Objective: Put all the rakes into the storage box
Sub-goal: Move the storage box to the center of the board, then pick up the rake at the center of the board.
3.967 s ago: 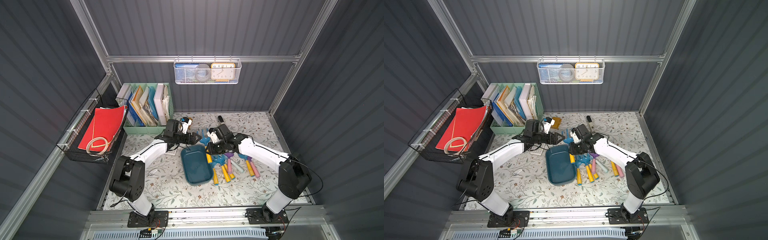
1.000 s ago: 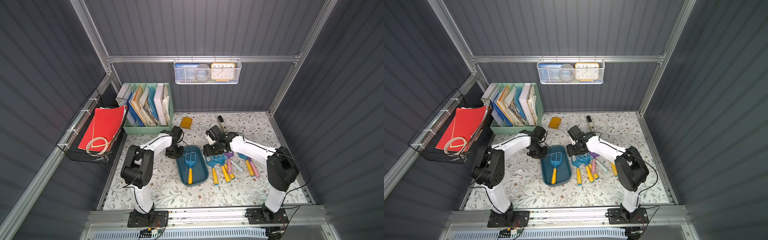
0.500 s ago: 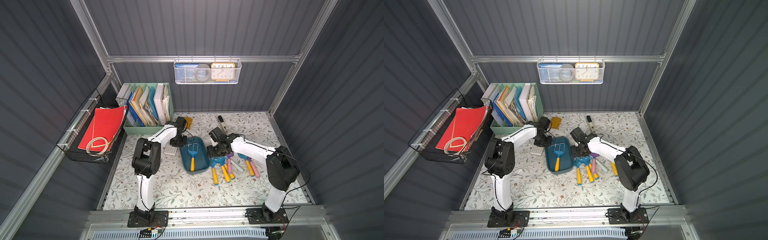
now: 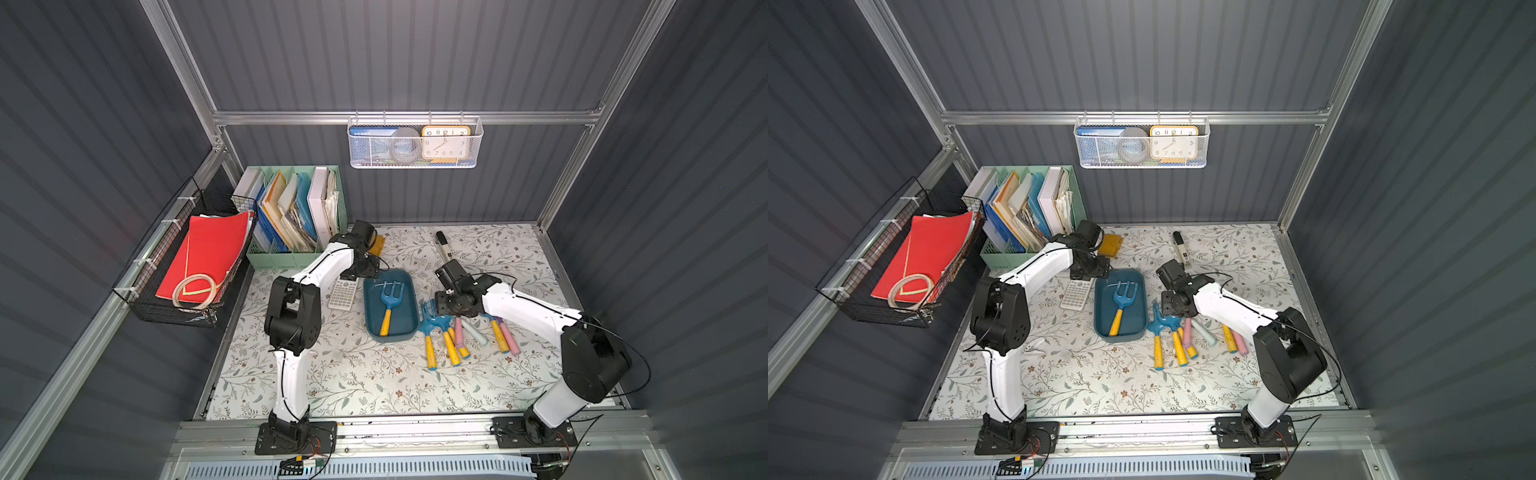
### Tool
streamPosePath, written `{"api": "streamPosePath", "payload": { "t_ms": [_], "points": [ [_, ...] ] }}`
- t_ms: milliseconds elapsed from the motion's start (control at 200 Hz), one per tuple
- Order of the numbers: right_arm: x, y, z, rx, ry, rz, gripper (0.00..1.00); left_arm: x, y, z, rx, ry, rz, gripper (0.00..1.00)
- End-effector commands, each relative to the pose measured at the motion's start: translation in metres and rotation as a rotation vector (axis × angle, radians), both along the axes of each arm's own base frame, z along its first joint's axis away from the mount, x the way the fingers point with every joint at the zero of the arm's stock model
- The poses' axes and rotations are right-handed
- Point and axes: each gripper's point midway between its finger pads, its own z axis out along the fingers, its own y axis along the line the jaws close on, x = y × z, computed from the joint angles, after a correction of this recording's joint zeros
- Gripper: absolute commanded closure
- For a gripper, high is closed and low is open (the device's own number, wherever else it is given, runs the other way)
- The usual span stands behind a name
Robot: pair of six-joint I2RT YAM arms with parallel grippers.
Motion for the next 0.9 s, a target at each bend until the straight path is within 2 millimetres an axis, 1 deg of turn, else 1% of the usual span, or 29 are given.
{"api": "streamPosePath", "payload": {
  "t_ms": [0, 75, 175, 370, 465, 535, 620, 715, 800, 896],
  "points": [
    [-0.009, -0.036, -0.008, -0.067, 0.017, -0.154, 0.38, 0.006, 0.008, 0.043, -0.051, -0.150, 0.110, 0.17],
    [-0.016, -0.041, -0.017, -0.065, 0.060, -0.171, 0.39, 0.005, 0.015, 0.047, -0.046, -0.186, 0.150, 0.17],
    [-0.027, -0.041, -0.029, -0.060, 0.120, -0.171, 0.40, 0.003, 0.022, 0.047, -0.030, -0.197, 0.189, 0.17],
    [-0.045, -0.038, -0.051, -0.032, 0.204, -0.182, 0.45, 0.001, 0.022, 0.037, -0.020, -0.155, 0.202, 0.16],
    [-0.050, -0.036, -0.058, -0.012, 0.229, -0.191, 0.52, 0.000, 0.023, 0.032, -0.019, -0.143, 0.208, 0.16],
    [-0.053, -0.033, -0.063, 0.009, 0.243, -0.188, 0.58, 0.000, 0.023, 0.030, -0.018, -0.133, 0.211, 0.16],
    [-0.055, -0.033, -0.068, 0.006, 0.255, -0.188, 0.73, 0.000, 0.022, 0.028, -0.015, -0.124, 0.209, 0.16],
    [-0.055, -0.031, -0.070, 0.006, 0.263, -0.184, 0.84, -0.001, 0.020, 0.027, -0.021, -0.113, 0.203, 0.16],
    [-0.052, -0.032, -0.068, 0.001, 0.256, -0.185, 0.89, -0.001, 0.018, 0.026, -0.031, -0.105, 0.199, 0.15],
    [-0.043, -0.032, -0.058, -0.009, 0.219, -0.184, 0.91, -0.001, 0.017, 0.027, -0.037, -0.105, 0.197, 0.12]
  ]
}}
